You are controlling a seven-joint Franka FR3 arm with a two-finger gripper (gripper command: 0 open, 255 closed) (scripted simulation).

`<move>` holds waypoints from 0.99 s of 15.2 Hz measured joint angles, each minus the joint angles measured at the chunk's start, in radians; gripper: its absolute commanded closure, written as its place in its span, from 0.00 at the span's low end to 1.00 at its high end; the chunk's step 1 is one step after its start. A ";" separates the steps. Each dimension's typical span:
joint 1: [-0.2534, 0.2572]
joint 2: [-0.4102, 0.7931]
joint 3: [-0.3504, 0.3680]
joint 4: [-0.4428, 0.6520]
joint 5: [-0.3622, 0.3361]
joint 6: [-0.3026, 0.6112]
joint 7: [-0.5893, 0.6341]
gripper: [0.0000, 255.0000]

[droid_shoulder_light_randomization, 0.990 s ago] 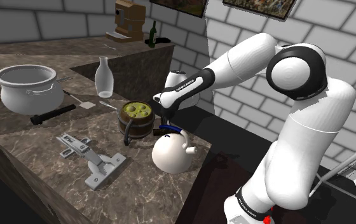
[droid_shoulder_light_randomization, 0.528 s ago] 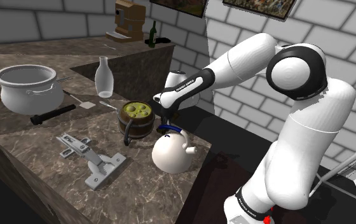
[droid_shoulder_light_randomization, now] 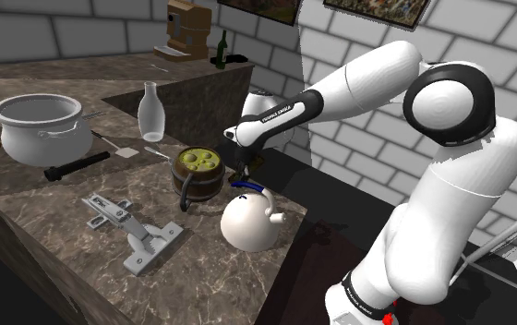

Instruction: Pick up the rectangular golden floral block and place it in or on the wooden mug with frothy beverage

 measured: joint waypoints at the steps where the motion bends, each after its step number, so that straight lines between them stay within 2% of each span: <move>1: 0.001 -0.011 -0.001 0.003 -0.005 -0.014 0.004 1.00; 15: 0.004 -0.133 -0.007 0.068 -0.055 -0.196 0.047 1.00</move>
